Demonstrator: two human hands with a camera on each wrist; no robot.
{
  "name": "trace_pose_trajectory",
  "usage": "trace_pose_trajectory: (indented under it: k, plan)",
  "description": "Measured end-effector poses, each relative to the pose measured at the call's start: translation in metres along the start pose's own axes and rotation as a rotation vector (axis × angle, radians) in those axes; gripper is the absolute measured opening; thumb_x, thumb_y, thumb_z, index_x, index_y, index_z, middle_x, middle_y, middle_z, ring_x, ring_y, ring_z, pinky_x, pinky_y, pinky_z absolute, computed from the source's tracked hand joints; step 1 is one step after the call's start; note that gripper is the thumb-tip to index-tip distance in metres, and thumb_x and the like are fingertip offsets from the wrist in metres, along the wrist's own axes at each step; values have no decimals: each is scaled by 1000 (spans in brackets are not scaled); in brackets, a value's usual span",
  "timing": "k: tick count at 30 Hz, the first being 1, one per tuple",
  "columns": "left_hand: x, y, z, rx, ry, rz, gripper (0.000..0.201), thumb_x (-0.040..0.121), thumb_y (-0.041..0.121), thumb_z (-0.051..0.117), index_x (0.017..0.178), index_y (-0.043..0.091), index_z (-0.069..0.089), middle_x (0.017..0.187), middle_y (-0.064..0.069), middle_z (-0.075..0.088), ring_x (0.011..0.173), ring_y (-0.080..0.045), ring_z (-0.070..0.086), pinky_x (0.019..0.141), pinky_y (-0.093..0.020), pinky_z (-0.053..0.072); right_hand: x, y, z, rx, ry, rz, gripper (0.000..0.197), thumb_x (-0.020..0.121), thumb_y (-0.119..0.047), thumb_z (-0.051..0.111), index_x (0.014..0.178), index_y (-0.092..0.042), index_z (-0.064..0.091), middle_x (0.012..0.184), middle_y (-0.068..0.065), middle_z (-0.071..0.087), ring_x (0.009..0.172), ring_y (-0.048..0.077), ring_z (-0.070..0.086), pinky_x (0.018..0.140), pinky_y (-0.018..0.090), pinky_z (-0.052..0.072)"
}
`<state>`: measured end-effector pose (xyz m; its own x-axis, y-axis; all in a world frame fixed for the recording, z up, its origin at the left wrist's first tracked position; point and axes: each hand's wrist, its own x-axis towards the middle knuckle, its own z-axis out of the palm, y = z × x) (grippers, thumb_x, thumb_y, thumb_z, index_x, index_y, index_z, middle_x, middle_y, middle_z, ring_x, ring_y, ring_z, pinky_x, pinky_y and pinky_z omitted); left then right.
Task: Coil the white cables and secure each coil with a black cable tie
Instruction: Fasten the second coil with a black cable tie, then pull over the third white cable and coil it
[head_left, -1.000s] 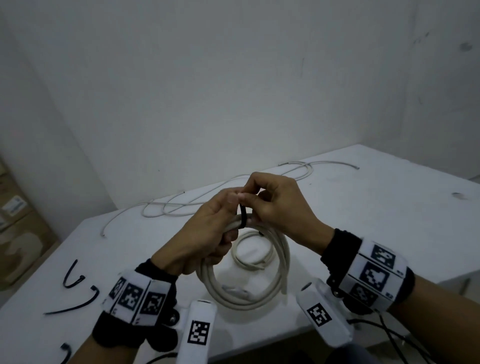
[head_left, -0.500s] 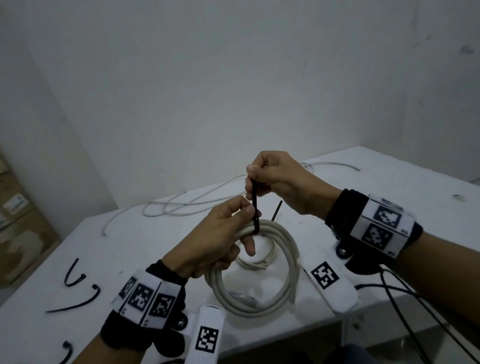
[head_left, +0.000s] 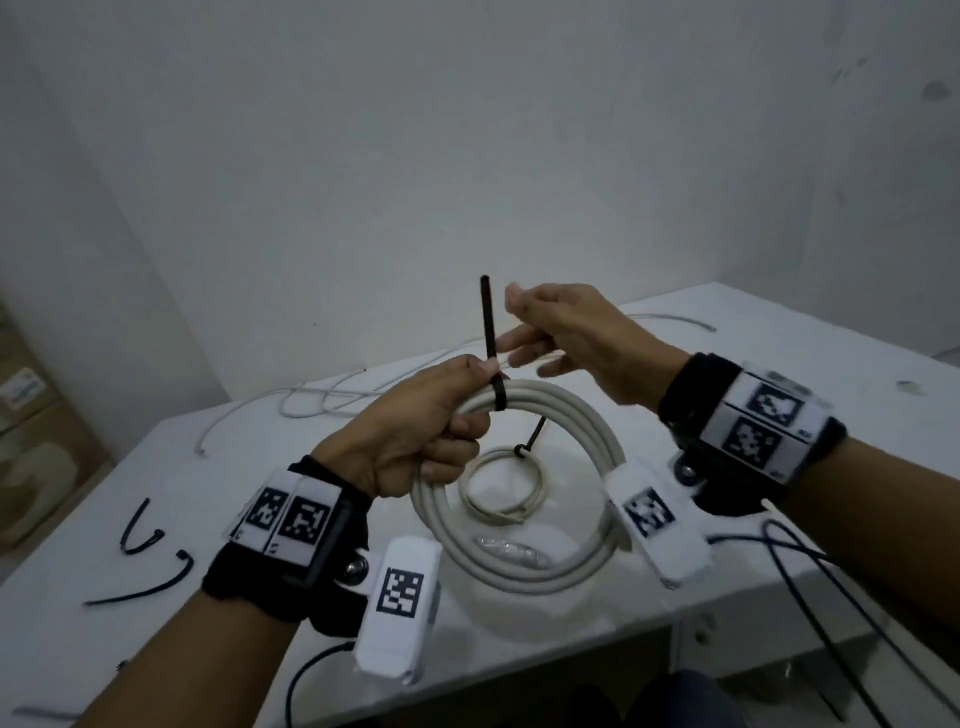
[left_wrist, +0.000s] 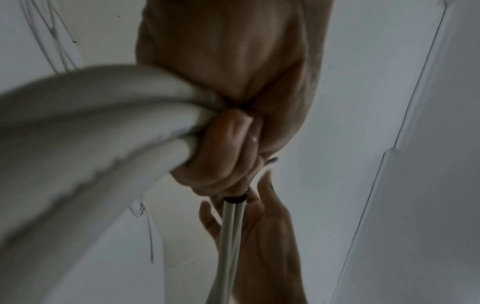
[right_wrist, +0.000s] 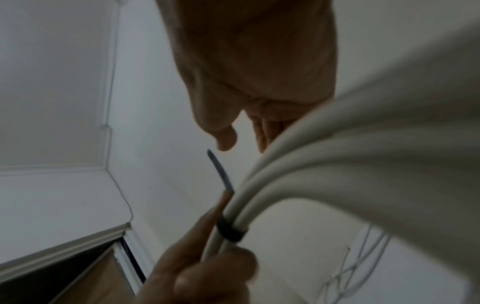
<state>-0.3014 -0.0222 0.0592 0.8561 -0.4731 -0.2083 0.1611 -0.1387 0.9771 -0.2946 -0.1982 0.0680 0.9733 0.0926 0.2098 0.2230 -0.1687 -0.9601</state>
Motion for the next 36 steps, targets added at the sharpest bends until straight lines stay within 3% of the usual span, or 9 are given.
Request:
trace_pose_trajectory:
  k: [4, 7, 12, 15, 19, 22, 27, 33, 36]
  plan:
    - [13, 0, -8, -91, 47, 31, 36, 87, 53, 50, 76, 21, 37, 46, 7, 32, 28, -3, 19, 32, -10, 15, -40, 24, -17, -272, -130, 2, 35, 87, -43, 60, 114, -22, 52, 88, 8, 71, 66, 25, 70, 47, 32, 54]
    - [27, -6, 0, -135, 34, 8, 31, 85, 43, 57, 76, 17, 43, 49, 4, 41, 27, -4, 23, 29, -12, 18, -58, 47, -22, -534, -93, -9, 31, 93, -35, 53, 123, -32, 42, 82, 8, 65, 50, 21, 62, 36, 29, 48]
    - [53, -25, 31, 16, 233, 68, 14, 87, 16, 66, 85, 4, 58, 72, -15, 60, 53, -20, 57, 51, -30, 54, -48, 72, -62, -287, -94, 165, 16, 95, -19, 51, 110, -15, 54, 67, 8, 50, 36, 11, 35, 34, 18, 28]
    - [65, -44, 43, 179, 323, 51, 14, 83, 6, 68, 93, 5, 57, 77, -16, 59, 66, -25, 58, 58, -34, 53, -41, 86, -91, -215, -48, 259, 13, 94, -12, 50, 103, -2, 54, 62, 7, 46, 36, 12, 30, 35, 15, 24]
    - [84, -63, 68, 211, 211, 12, 42, 79, -11, 63, 118, 0, 55, 83, -16, 58, 72, -25, 60, 66, -33, 54, -25, 111, -116, -197, 2, 429, 7, 94, -9, 48, 93, -2, 49, 65, 9, 42, 34, 13, 31, 35, 14, 22]
    - [100, -70, 88, 390, 153, 40, 50, 74, 1, 74, 121, 7, 58, 99, -10, 60, 88, -22, 61, 75, -31, 51, -13, 128, -118, -274, 31, 542, 27, 94, -10, 49, 113, 10, 47, 70, 13, 46, 35, 16, 35, 34, 14, 24]
    - [108, -78, 96, 1007, 47, 113, 53, 79, 12, 71, 129, 13, 56, 129, -5, 57, 118, -16, 52, 81, -13, 36, -11, 133, -125, -445, 42, 572, 64, 87, -9, 63, 141, -10, 28, 100, 12, 53, 64, 25, 62, 41, 30, 52]
    - [112, -82, 85, 1053, 24, 200, 41, 80, 4, 64, 120, 13, 63, 109, -4, 64, 93, -10, 56, 63, -3, 37, -22, 141, -118, -570, -51, 600, 42, 89, -4, 57, 127, -9, 40, 76, 14, 61, 39, 18, 59, 42, 32, 55]
    - [109, -78, 74, 886, 67, 186, 33, 79, 16, 73, 111, 19, 67, 106, 5, 65, 89, -7, 62, 69, -8, 47, -21, 134, -120, -555, -62, 611, 40, 91, -12, 59, 126, -9, 40, 81, 16, 61, 49, 25, 62, 48, 38, 58]
